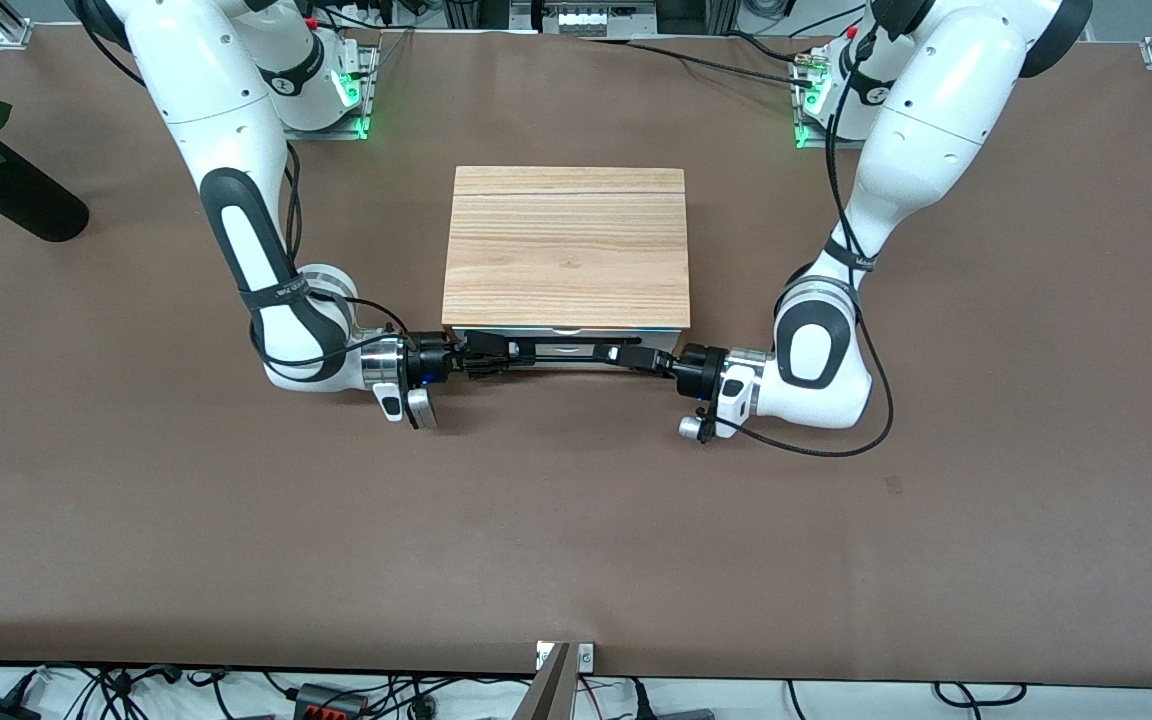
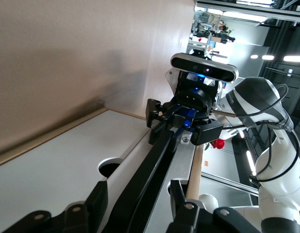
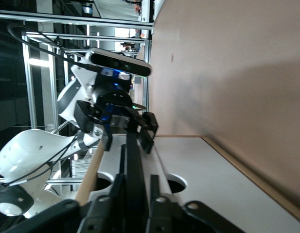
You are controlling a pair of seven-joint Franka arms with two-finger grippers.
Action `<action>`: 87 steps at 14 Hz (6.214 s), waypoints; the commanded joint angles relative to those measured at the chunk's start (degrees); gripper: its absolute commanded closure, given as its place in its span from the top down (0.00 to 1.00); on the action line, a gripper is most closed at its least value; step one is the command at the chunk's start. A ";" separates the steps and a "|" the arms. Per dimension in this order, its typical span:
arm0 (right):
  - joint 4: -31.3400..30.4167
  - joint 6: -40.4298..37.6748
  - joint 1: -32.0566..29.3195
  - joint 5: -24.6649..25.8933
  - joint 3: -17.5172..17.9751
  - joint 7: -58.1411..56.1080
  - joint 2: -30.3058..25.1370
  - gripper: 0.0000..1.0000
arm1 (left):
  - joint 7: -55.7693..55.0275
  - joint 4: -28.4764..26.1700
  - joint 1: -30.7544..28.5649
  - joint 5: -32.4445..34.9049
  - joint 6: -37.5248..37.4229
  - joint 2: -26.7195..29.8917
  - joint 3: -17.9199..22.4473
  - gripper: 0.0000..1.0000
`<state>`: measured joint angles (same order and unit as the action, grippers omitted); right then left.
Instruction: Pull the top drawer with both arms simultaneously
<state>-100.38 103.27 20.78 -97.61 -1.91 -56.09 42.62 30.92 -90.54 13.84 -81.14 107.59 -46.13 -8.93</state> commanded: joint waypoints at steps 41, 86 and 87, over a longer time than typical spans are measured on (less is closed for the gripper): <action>15.83 0.79 -3.29 0.75 -0.82 2.04 7.39 0.53 | 0.47 16.27 -1.18 -5.96 5.88 -9.59 5.07 0.12; 0.71 -7.99 -21.23 96.47 0.16 55.83 -46.13 1.00 | -17.73 3.56 -12.70 80.78 -17.33 38.02 5.86 1.00; 1.41 -8.52 -20.87 96.81 0.06 55.92 -45.87 1.00 | -17.65 -0.39 -12.70 80.78 -14.98 40.57 5.77 1.00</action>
<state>-99.95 95.19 -1.37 0.09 0.14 -0.32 -2.86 13.94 -79.63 0.96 -2.02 88.11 -13.72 -2.72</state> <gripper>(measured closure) 0.000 0.000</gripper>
